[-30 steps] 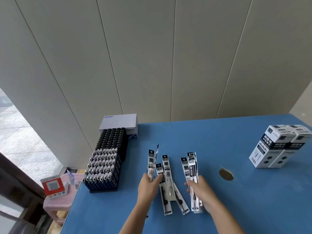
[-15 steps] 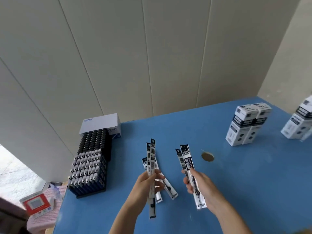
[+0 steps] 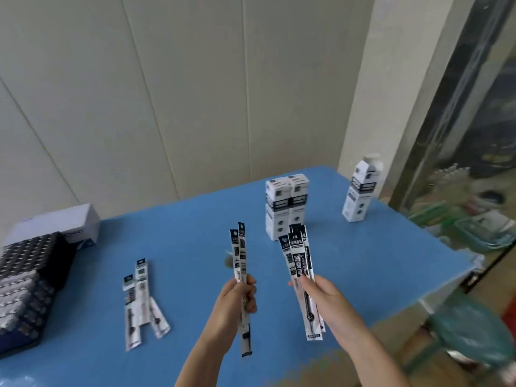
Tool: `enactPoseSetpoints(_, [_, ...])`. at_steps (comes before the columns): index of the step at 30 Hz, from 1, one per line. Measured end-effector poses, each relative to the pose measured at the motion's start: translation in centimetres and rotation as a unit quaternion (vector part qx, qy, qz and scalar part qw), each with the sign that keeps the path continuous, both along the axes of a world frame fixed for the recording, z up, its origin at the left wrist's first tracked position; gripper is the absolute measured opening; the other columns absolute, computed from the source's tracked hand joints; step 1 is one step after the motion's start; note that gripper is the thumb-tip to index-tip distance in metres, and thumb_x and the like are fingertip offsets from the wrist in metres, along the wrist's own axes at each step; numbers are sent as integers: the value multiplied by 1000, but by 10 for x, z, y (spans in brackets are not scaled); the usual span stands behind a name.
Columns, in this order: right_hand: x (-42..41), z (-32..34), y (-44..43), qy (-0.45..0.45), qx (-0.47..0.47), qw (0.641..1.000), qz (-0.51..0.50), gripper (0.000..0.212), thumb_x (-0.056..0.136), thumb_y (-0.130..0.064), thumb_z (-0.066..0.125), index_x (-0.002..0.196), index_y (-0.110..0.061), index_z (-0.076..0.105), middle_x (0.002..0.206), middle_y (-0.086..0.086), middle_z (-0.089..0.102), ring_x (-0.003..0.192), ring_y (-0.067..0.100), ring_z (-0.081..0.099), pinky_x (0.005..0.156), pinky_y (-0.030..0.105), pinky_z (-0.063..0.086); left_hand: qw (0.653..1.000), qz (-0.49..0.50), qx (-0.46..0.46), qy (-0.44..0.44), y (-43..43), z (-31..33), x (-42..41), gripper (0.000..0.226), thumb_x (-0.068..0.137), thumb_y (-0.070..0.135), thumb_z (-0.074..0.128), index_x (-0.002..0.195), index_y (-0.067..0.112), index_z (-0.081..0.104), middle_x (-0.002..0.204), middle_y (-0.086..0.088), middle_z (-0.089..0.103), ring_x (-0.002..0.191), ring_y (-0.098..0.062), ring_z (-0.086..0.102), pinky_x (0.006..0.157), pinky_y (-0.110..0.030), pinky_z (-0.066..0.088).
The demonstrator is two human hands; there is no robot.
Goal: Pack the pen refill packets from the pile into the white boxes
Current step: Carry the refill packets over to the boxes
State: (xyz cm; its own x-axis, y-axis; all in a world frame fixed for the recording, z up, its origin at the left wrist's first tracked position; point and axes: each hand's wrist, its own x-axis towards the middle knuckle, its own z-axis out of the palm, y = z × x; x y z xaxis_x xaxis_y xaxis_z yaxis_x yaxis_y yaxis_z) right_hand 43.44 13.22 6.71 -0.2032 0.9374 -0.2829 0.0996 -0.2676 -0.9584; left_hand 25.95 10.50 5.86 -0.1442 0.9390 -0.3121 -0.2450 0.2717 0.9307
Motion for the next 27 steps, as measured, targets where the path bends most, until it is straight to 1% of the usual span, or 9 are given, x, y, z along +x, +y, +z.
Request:
enactPoseSetpoints(3, [56,3,14,-93,44,995,-4,28,94,-29,48,95,-4,60,87,13,59,80,16,53,71,31,37,1000,-13,6,14,10,0,54,20,95,0,31,88,4,50,67,-3,41,49,-13,36,55,-26,33])
enactPoseSetpoints(6, [102,9,28,-131,94,987,-9,25,93,-28,51,96,-6,63,97,20,65,78,24,57,68,30,39,999,-32,-1,38,20,-2,96,21,95,3,32,88,7,51,67,-2,44,50,-12,36,53,-23,33])
enactPoseSetpoints(8, [127,15,38,-144,117,983,-6,23,92,-28,52,94,-8,64,90,17,66,77,25,58,66,27,40,997,-43,-18,57,28,-2,118,21,94,4,33,86,9,51,64,-1,38,48,-12,28,49,-22,27])
enactPoseSetpoints(11, [154,22,53,-152,139,979,-9,17,91,-26,54,90,-12,64,79,8,65,68,15,55,64,28,48,994,-51,-31,93,42,2,146,20,92,3,35,83,10,52,59,2,32,46,-11,23,46,-21,23])
enactPoseSetpoints(14, [175,32,72,-147,170,974,-18,13,89,-21,57,92,-11,65,85,3,68,70,11,60,59,17,53,992,-46,0,122,61,10,168,18,94,6,38,84,10,53,56,5,30,42,-8,23,44,-18,22])
enactPoseSetpoints(17, [192,46,98,-153,205,966,-41,11,87,-23,60,86,-14,66,78,-5,68,63,5,62,59,11,50,987,-39,50,150,90,23,184,14,94,9,46,81,11,52,56,6,29,42,-8,23,43,-18,25])
enactPoseSetpoints(20, [205,60,132,-149,254,954,-58,7,85,-24,63,82,-18,65,78,-7,69,67,9,63,68,27,56,981,-5,95,172,128,35,197,16,90,12,54,75,15,50,48,13,29,43,-9,24,45,-22,25])
enactPoseSetpoints(22, [211,70,159,-150,281,945,-73,9,85,-24,64,79,-17,65,75,-7,69,65,8,63,70,32,54,974,24,122,189,156,43,207,7,88,14,58,84,17,55,51,12,36,45,-9,29,47,-24,29])
enactPoseSetpoints(27, [218,98,223,-163,351,914,-120,22,84,-25,65,76,-4,63,68,-9,63,58,-3,57,54,9,42,949,64,157,264,225,67,227,16,84,23,64,95,20,53,75,5,49,59,-10,43,55,-22,35])
